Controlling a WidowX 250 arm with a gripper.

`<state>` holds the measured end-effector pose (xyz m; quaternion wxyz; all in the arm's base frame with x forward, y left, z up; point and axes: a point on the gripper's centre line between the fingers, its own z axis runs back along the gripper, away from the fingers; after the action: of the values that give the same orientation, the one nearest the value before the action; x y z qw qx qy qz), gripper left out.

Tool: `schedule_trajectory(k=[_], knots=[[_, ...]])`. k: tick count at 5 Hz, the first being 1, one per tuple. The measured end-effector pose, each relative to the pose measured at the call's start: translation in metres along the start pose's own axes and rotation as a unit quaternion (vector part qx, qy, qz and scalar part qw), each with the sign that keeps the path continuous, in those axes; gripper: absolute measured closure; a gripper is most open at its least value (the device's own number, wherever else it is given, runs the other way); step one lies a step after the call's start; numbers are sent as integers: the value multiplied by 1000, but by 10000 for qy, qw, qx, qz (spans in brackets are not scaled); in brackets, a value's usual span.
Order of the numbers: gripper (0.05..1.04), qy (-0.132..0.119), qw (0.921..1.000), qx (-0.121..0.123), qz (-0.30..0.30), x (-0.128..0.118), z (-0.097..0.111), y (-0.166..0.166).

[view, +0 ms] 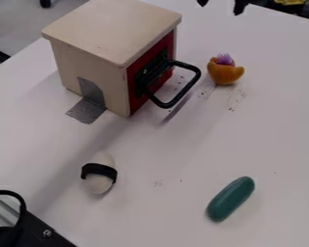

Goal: Lift the teddy over the drawer

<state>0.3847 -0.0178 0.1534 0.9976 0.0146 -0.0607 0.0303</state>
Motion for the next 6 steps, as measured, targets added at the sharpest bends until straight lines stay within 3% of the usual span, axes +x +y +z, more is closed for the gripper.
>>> schedule_trajectory(k=[1, 2, 5, 6], knots=[[76, 243, 9995, 184, 89, 15, -27, 1], [83, 527, 9978, 371, 119, 19, -52, 8], [83, 1059, 9935, 311, 278, 15, -116, 3], [83, 1071, 9929, 325, 411, 19, -128, 2]])
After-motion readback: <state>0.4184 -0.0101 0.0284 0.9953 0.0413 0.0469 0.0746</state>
